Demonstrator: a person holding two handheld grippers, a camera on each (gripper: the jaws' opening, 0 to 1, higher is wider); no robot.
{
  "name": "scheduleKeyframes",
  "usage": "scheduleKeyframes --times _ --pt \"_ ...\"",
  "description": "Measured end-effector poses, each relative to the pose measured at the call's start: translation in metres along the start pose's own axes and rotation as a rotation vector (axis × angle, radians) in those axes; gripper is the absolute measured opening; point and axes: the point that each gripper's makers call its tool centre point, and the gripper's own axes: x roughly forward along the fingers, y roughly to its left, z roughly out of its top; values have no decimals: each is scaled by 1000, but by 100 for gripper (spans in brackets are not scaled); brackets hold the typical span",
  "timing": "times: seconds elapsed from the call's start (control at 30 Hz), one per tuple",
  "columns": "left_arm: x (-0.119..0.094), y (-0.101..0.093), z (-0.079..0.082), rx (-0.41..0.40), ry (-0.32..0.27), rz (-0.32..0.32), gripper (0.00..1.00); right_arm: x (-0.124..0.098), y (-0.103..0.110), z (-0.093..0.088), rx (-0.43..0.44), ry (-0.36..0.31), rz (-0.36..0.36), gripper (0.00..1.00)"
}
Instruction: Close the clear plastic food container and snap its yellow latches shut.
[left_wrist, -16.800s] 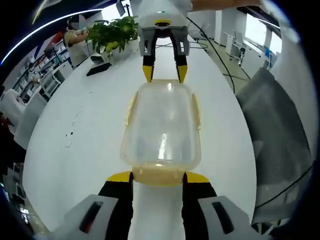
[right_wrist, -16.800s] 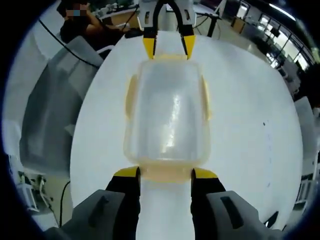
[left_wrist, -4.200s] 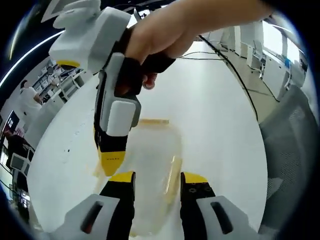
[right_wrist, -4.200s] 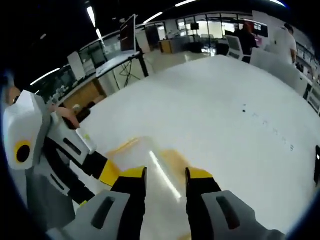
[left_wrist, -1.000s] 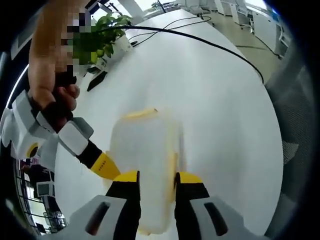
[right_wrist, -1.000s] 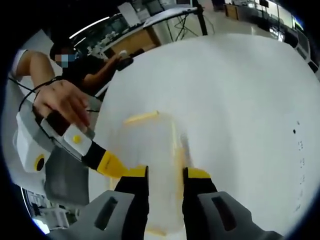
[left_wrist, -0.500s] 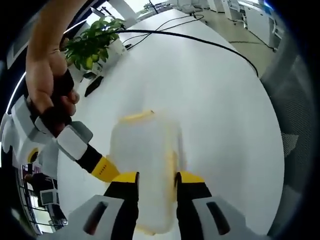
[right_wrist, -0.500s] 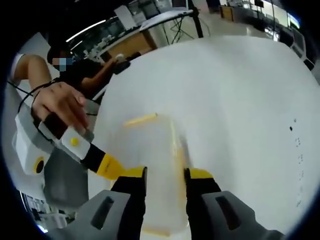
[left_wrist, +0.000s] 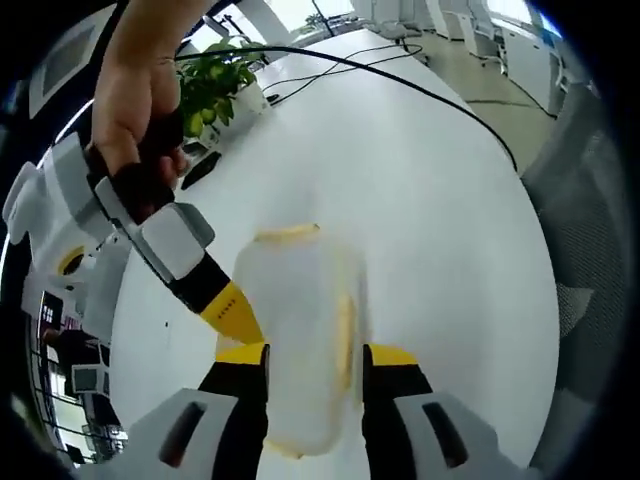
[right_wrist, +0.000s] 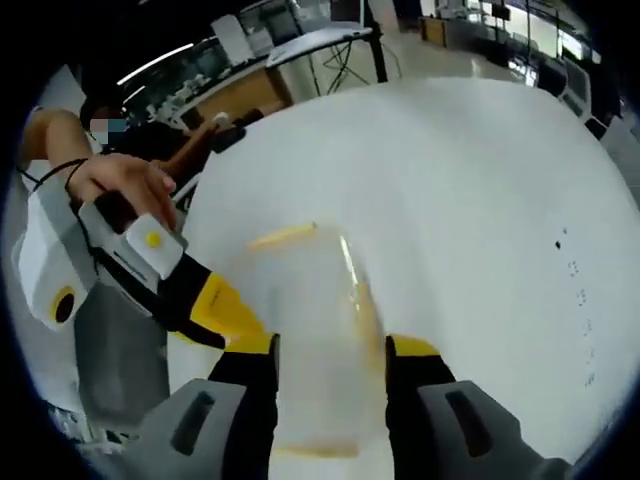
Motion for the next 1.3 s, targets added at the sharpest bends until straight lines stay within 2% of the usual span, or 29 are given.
scheduleKeyframes --times 0.17,0.3,0.37,0.47,0.57,0.67,0.93,1.1,1.2,1.3 --pt "-3 3 -3 -4 -3 17 30 -4 1 -4 24 -13 -45 38" --pt "-7 7 -7 -112 -26 30 30 -9 4 -2 37 -49 -87 39" --pt "-10 10 -12 -116 -24 46 30 -11 1 0 43 -74 -107 40" --pt "-13 12 -17 -134 -31 63 30 -13 9 -1 21 -81 -127 41" --pt "-17 15 -24 -233 -48 71 31 -16 13 -4 3 -79 -163 41" --pt "-19 20 -30 -295 -61 95 30 -20 16 -3 18 -114 -186 40" --pt "-29 31 -41 -411 -92 135 29 -24 21 -6 82 -217 -236 40" --pt "-33 36 -46 -562 -141 173 29 -28 26 -14 146 -281 -263 40" --pt "-35 39 -52 -635 -153 198 30 -34 22 -20 224 -351 -309 40" --pt "-37 41 -61 -753 -164 228 31 -42 17 -26 282 -405 -358 40"
